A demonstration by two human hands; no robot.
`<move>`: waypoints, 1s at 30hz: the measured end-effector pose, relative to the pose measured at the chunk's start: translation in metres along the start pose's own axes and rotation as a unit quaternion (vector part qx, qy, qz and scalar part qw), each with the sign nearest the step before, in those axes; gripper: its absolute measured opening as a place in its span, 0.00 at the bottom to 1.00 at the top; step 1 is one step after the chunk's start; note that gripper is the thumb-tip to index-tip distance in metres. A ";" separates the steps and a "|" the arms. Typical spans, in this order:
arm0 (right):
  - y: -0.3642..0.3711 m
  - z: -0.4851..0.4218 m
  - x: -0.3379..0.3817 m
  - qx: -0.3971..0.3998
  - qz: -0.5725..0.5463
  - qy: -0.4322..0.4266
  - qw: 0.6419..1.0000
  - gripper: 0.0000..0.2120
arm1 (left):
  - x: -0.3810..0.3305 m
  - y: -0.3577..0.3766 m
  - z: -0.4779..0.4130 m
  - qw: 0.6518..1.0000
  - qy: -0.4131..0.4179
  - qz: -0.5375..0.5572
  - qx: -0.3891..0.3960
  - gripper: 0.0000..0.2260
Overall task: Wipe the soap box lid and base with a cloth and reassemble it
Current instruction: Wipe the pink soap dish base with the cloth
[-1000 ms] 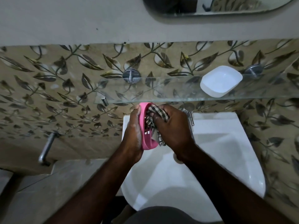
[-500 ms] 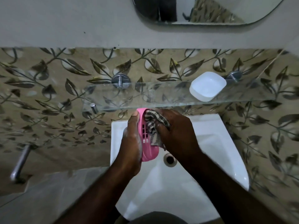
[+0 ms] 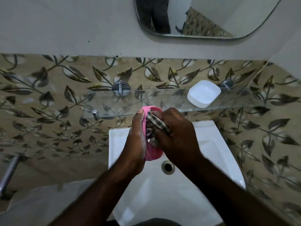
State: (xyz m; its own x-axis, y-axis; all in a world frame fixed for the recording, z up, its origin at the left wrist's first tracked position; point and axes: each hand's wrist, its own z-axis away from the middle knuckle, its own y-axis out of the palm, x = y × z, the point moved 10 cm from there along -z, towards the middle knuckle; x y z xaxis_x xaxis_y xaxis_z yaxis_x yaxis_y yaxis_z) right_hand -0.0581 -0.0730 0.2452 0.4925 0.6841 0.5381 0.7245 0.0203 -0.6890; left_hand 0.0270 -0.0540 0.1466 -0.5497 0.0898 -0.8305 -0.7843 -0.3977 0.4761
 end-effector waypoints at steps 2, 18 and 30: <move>0.006 -0.005 -0.007 0.013 0.070 -0.014 0.997 0.17 | -0.002 -0.007 0.002 1.000 0.011 -0.022 -0.018 0.23; 0.053 0.034 -0.008 0.277 -0.224 0.197 0.913 0.19 | -0.049 -0.018 0.004 0.987 0.132 -0.067 -0.056 0.22; -0.019 -0.030 0.003 -0.064 -0.137 0.041 0.988 0.04 | -0.052 0.015 0.006 0.992 0.108 0.031 0.058 0.21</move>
State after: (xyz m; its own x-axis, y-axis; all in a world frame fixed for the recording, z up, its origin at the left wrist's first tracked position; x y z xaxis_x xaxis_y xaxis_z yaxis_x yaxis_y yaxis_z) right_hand -0.0560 -0.0934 0.2746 0.3031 0.6047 0.7365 0.8881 0.1010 -0.4484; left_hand 0.0421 -0.0592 0.1982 -0.5341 -0.1345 -0.8346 -0.7852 -0.2869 0.5487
